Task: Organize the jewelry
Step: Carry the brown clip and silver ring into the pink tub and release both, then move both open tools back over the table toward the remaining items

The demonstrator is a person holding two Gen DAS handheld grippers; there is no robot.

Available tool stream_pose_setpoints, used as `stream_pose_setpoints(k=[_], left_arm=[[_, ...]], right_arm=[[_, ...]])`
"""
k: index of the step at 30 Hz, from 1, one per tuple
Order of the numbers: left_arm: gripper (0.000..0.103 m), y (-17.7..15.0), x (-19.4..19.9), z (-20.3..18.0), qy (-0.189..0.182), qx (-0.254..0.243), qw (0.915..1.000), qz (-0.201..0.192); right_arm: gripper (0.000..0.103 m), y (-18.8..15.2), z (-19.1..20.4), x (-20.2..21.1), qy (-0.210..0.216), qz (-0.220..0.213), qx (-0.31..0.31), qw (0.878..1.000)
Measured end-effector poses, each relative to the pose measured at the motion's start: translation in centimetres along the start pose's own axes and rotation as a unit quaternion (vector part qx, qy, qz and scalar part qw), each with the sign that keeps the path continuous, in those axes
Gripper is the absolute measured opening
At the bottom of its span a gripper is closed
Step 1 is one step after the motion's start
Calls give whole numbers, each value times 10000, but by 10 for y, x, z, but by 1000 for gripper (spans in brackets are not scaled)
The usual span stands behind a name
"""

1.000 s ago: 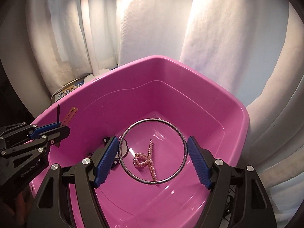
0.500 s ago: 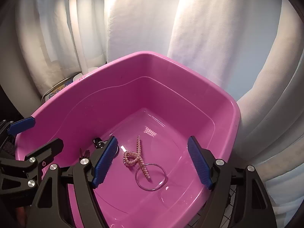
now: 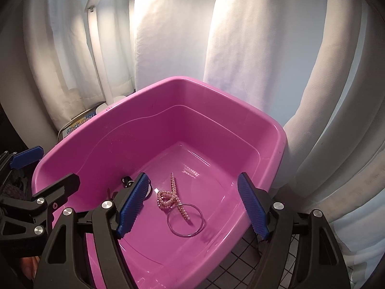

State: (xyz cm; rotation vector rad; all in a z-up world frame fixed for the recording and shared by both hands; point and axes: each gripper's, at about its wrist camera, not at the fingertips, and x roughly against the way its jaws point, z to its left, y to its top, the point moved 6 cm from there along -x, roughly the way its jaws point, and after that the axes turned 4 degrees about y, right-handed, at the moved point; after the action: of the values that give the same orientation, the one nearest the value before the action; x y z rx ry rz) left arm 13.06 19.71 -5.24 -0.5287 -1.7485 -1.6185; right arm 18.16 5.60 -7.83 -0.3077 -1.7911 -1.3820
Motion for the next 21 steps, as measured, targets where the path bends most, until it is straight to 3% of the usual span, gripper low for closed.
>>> stream_pose_setpoints(k=[6, 13, 21], left_arm=[[97, 4, 24, -6, 27, 122, 9996, -242], [97, 9, 56, -32, -222, -70, 9978, -619], [97, 5, 73, -72, -438, -310, 9962, -683]], right_arm=[[73, -9, -19, 26, -63, -216, -291, 9993], [73, -25, -44, 56, -123, -421, -624, 9971], [73, -52, -73, 87, -364, -553, -868, 9940]])
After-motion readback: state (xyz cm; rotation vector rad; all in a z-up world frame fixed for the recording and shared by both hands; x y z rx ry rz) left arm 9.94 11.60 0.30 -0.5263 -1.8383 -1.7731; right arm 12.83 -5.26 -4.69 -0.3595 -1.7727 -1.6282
